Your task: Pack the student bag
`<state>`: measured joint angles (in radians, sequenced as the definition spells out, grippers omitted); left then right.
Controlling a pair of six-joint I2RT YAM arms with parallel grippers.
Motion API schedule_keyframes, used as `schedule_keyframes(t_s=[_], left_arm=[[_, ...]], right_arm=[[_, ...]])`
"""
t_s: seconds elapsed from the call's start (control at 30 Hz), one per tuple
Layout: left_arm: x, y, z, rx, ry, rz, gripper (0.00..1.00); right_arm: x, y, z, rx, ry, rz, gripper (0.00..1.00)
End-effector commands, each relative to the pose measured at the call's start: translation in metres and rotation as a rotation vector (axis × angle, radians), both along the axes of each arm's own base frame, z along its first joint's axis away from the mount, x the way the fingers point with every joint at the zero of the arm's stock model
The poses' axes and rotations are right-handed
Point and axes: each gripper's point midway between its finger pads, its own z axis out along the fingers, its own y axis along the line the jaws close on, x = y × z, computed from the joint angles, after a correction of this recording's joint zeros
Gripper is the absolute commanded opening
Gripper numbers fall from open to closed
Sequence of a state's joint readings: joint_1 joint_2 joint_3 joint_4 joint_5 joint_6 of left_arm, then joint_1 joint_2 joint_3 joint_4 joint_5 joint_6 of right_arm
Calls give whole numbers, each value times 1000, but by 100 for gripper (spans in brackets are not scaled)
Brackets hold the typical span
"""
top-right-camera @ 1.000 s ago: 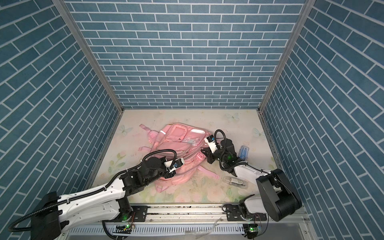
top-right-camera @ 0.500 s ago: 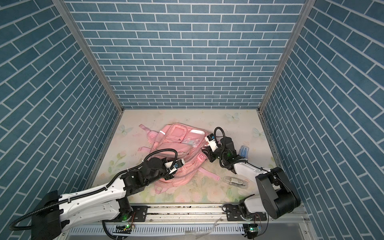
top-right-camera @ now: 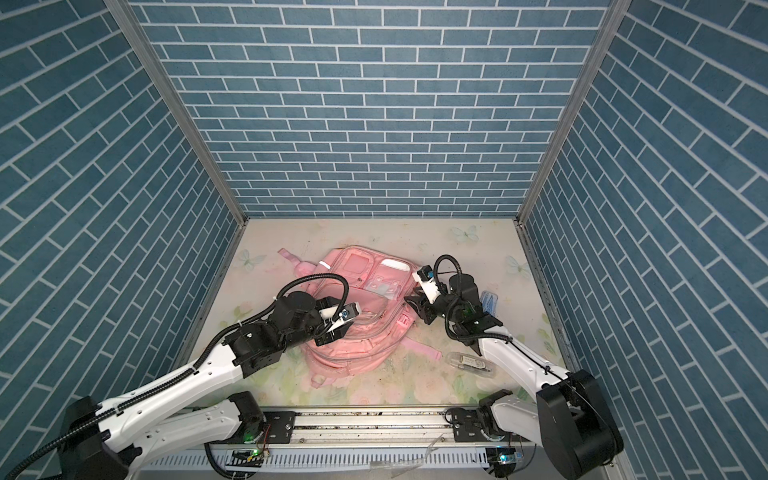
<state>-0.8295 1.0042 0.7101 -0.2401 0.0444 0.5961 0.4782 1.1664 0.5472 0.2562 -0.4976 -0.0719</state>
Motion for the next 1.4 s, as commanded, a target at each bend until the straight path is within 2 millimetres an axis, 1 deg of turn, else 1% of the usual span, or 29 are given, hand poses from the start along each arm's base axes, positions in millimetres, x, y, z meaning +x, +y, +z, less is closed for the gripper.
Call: schedule_keyframes(t_s=[0.0, 0.1, 0.27, 0.33, 0.4, 0.43, 0.47, 0.5, 0.57, 0.6, 0.7, 0.73, 0.83, 1.0, 1.1, 1.23, 1.37], left_arm=[[-9, -7, -12, 56, 42, -96, 63], [-9, -15, -16, 55, 56, -125, 63], [11, -22, -24, 74, 42, -77, 62], [15, -27, -29, 78, 52, -72, 60], [18, -30, -33, 83, 60, -67, 56], [20, -31, -35, 86, 62, -63, 52], [21, -31, -38, 90, 65, -58, 45], [21, -31, -39, 93, 66, -58, 32], [24, -30, -38, 89, 63, -41, 4], [24, -29, -35, 80, 57, -34, 0], [22, -24, -17, -10, 35, -39, 0], [20, -23, -8, -57, 20, -49, 0], [14, -20, 7, -132, -31, -72, 0], [7, -17, 17, -196, -92, -99, 0], [6, -17, 19, -212, -112, -104, 0], [9, -14, 23, -230, -131, -104, 0], [9, -12, 28, -243, -145, -117, 0]], right_arm=[[-13, 15, 8, -28, -77, 107, 43], [-18, 22, 3, -37, -77, 150, 44], [-22, 33, -6, -41, -51, 197, 43], [-23, 36, -8, -45, -45, 207, 43], [-23, 40, -9, -43, -40, 221, 43], [-22, 42, -10, -43, -39, 227, 43], [-22, 43, -11, -45, -35, 233, 43], [-22, 44, -12, -45, -33, 241, 43], [-22, 47, -14, -45, -27, 261, 43], [-23, 49, -14, -44, -25, 273, 43], [-29, 56, -10, -16, -23, 342, 44], [-31, 60, -8, -2, -20, 366, 44], [-29, 67, -4, 23, -6, 397, 45], [-28, 76, 0, 64, -1, 446, 46], [-32, 82, 4, 100, 7, 495, 48], [-40, 86, -2, 124, 48, 548, 49], [-43, 86, -11, 145, 60, 558, 49]])
